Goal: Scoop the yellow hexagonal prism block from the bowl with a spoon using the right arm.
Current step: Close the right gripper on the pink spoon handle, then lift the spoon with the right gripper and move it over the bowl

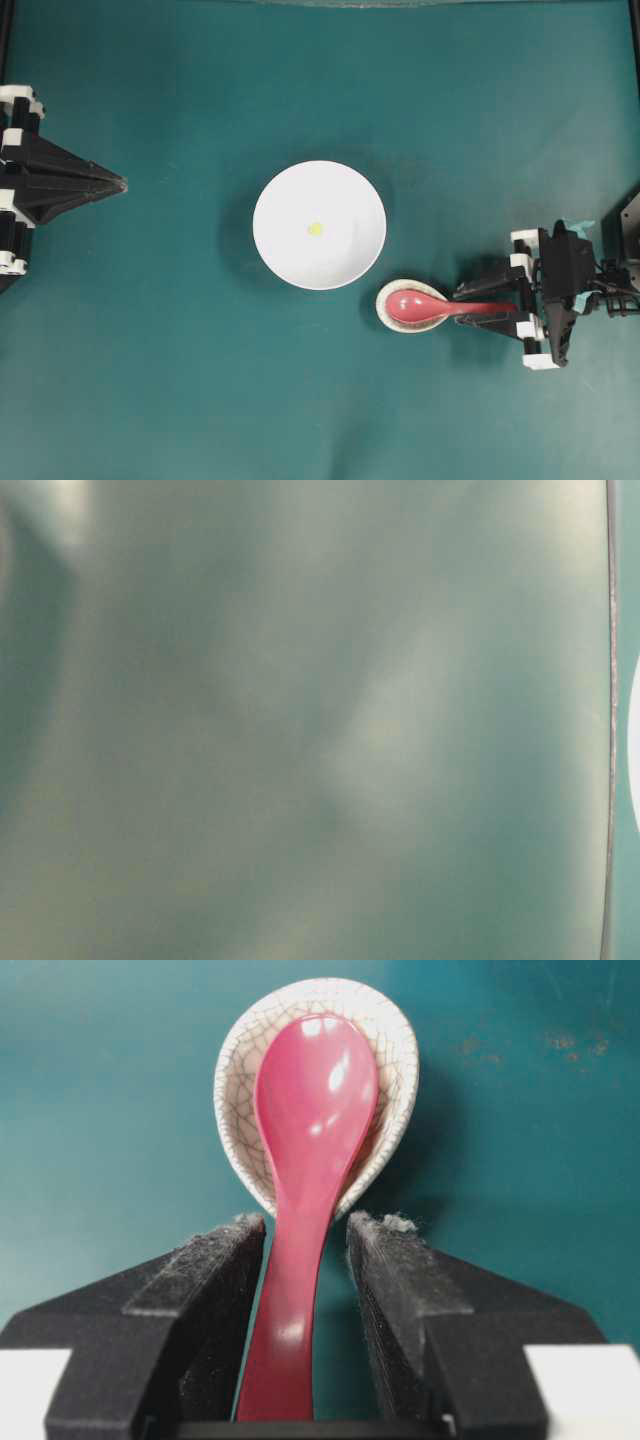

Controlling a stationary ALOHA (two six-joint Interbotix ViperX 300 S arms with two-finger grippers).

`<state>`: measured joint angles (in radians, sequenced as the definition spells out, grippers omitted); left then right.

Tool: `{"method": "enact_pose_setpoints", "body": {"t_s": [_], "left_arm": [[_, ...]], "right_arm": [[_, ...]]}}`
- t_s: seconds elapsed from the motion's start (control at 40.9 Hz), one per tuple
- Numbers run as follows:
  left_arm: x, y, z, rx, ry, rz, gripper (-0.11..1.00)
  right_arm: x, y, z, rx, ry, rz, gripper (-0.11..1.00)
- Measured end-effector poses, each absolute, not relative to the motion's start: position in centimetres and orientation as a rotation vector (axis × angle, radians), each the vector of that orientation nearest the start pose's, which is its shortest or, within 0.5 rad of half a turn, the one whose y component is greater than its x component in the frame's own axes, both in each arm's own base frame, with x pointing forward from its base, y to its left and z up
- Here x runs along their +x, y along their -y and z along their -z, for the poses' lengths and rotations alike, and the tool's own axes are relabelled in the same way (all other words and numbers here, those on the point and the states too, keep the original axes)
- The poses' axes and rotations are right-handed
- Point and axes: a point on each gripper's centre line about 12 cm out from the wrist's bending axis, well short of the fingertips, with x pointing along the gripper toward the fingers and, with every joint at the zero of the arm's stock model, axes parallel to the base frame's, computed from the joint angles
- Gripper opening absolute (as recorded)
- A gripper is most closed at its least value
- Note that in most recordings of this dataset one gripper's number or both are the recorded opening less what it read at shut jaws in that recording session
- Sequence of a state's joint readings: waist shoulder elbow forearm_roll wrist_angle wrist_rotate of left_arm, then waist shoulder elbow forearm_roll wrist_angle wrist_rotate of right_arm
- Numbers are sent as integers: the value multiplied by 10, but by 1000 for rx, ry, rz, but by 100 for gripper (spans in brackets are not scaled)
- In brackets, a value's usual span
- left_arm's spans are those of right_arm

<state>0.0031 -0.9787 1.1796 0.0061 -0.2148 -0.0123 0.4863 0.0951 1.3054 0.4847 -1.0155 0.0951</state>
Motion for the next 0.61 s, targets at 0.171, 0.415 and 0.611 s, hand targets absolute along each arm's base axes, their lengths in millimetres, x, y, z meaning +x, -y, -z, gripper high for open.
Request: {"method": "enact_pose_setpoints", "body": {"t_s": [0.171,0.415,0.611], "left_arm": [[196,0,-286,-8,15,-2,-1],[196,0,-286,-8,15,0,-1],[197,0,-286,-8,15,-2,-1]], "right_arm": [[232,-70,-78,171,-403,-4,44],[234,-70,-79,169,-400,-3,23],[236,-71,-80,170,-393,-4,23]]}}
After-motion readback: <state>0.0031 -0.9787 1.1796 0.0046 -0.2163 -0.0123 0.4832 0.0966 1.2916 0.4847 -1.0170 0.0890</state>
